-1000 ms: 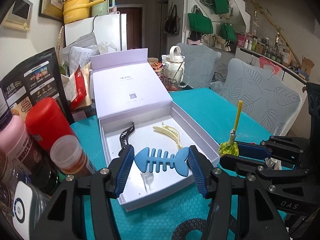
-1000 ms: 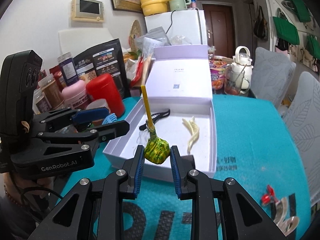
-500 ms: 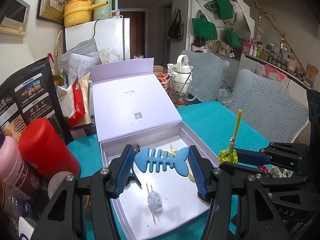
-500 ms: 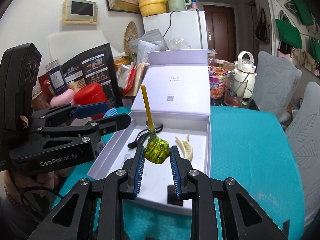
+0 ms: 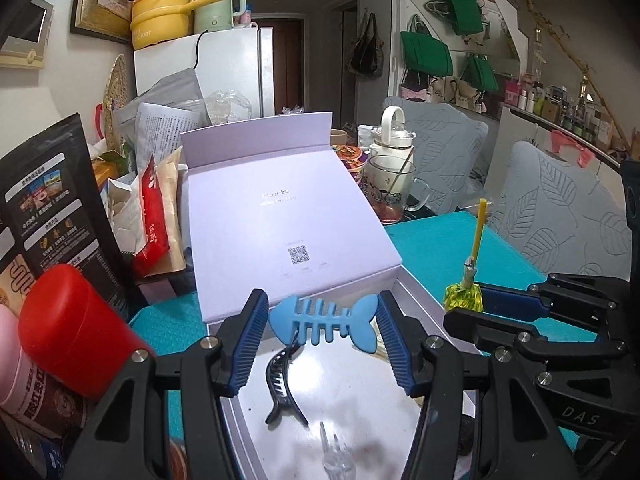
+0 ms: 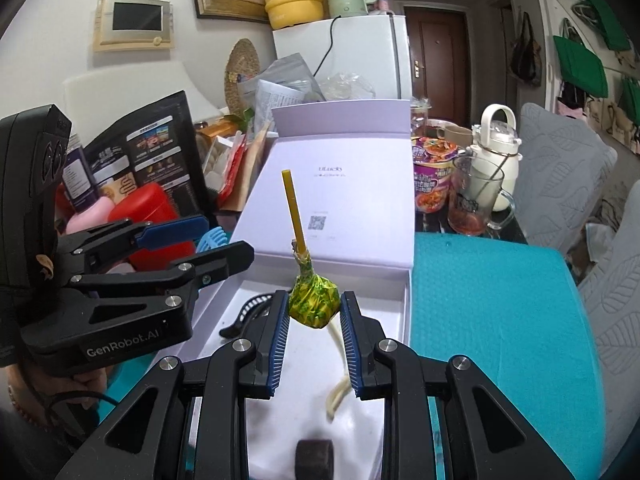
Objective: Organize rigid objects
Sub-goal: 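Lower the fish-bone clip with the left gripper while the right lowers the lollipop into the box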
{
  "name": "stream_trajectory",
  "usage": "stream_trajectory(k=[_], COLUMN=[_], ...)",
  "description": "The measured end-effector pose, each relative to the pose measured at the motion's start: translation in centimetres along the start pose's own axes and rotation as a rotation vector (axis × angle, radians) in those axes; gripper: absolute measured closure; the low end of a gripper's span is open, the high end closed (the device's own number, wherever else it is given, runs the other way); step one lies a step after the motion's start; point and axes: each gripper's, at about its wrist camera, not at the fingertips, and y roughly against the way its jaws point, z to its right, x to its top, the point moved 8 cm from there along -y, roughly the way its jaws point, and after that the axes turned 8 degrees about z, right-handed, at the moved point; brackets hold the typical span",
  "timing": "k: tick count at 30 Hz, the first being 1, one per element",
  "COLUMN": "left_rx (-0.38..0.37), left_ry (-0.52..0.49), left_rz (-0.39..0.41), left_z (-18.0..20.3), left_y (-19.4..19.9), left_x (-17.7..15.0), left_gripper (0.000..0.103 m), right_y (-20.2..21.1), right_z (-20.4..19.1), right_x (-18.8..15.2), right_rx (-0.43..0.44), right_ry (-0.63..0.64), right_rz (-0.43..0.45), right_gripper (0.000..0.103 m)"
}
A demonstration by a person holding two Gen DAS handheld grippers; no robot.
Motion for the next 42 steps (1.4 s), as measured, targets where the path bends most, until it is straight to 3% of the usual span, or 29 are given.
stream_trajectory(k=[11, 20, 36, 42], left_rx=[-0.014, -0.021, -0.024, 0.010], left_ry=[0.035, 0.055, 0.034, 0.038], left_rz=[-0.090, -0.209, -0.367, -0.400], left_z=[-0.8, -0.8, 0.1, -0.4], left_y=[-4.1, -6.6, -9.1, -9.7], left_x=[-1.8, -4.3, -7.4, -7.9], left_gripper=[0.048, 0.048, 0.048, 0.048], right_y=[-4.5, -5.9, -7.5, -7.8], right_z=[1.8, 3.9, 3.2, 3.3], right_x=[-1.2, -2.5, -4.0, -4.3], right_rx=[0.034, 0.006, -0.022, -0.030], right_ry=[-0.069, -0.112, -0.055, -0.052], right_rz=[-0.067, -0.119, -0.167, -0.194], right_gripper=[0.078, 0.078, 0.078, 0.077])
